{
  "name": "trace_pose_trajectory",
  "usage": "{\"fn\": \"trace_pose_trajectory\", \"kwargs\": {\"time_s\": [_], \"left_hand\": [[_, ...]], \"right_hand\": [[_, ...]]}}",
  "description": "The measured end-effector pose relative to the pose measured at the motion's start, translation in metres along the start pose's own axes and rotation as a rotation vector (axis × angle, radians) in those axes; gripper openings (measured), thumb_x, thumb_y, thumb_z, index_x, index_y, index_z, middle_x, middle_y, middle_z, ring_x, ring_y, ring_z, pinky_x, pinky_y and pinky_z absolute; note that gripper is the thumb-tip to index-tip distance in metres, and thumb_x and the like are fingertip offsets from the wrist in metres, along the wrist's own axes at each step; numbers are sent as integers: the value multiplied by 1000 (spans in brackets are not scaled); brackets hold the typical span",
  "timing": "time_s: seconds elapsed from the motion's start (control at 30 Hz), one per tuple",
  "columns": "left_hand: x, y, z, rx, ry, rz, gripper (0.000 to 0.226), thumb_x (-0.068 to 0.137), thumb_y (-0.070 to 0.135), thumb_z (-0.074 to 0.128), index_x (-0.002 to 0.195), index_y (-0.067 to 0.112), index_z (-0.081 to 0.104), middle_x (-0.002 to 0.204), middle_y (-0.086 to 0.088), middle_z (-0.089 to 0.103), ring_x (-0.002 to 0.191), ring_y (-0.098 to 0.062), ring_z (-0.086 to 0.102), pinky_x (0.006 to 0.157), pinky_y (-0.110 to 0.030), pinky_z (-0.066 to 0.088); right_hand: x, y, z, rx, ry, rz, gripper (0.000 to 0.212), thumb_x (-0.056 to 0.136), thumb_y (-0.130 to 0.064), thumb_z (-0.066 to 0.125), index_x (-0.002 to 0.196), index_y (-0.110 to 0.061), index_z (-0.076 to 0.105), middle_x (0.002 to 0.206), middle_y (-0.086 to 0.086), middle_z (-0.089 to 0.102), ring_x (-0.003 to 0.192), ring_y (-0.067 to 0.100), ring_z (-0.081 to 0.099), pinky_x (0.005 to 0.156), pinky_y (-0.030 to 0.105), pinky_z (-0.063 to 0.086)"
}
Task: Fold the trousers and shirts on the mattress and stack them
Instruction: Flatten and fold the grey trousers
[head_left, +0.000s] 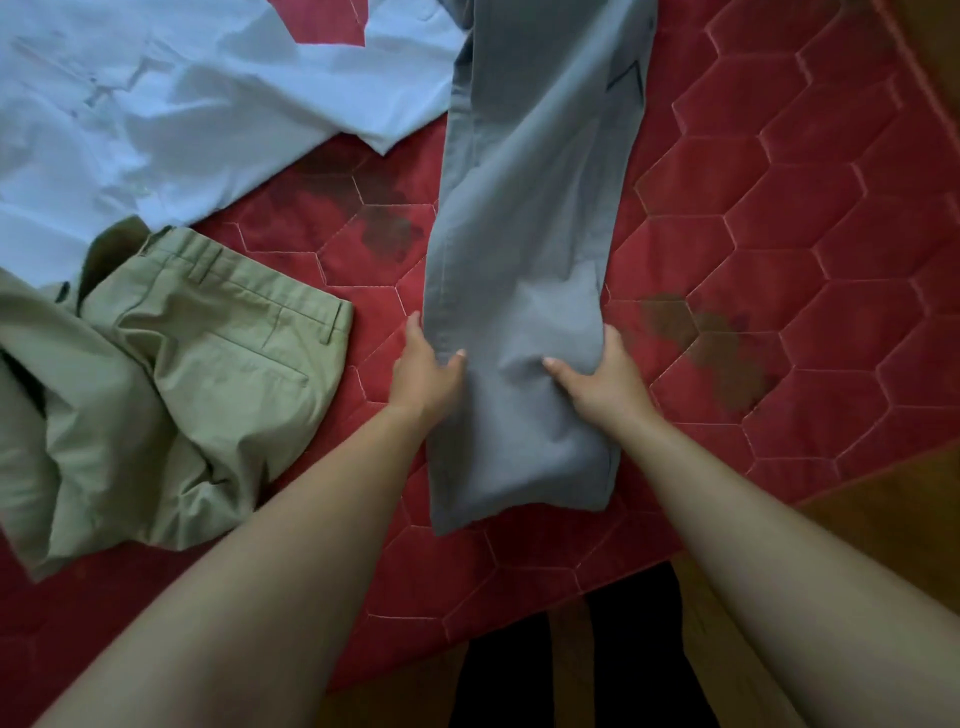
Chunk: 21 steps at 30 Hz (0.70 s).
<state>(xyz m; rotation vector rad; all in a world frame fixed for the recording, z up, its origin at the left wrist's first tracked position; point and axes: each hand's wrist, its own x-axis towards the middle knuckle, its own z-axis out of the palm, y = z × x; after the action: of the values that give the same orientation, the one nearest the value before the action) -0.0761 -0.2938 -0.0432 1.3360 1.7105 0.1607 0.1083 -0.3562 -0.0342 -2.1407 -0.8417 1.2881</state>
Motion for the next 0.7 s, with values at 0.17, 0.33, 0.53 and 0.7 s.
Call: {"fn": "trace_pose_trajectory", "kwargs": {"time_s": [0.17,0.33,0.53,0.7], "left_hand": [[-38,13,-5,-130,112,135,41,85,26,64,121,20,46,95,7,64,87,-14,63,72,-27,47],[-95,31,1,-237,49,246,33,88,24,61,116,32,44,88,4,65,75,-14,63,69,-41,54],[-130,42,52,-113,-55,247,37,91,21,55,126,24,44,114,0,61,98,-25,60,78,-29,45],[-113,36,76,-29,-211,71,63,88,20,57,143,27,26,119,-4,59,111,-25,57,93,-40,48]], "right_hand": [[-37,3,-15,243,229,-33,48,80,-6,69,122,-11,47,103,-7,60,81,-7,58,69,1,41],[-66,8,-78,116,375,-122,45,83,-24,67,122,-28,46,93,-22,61,78,-15,58,66,1,41],[-80,25,-131,-104,381,-113,44,81,-31,68,121,-33,50,90,-22,58,74,-19,54,60,-2,36],[-61,56,-144,-287,154,5,41,84,-28,65,122,-20,52,114,5,65,104,24,60,77,21,37]]}}
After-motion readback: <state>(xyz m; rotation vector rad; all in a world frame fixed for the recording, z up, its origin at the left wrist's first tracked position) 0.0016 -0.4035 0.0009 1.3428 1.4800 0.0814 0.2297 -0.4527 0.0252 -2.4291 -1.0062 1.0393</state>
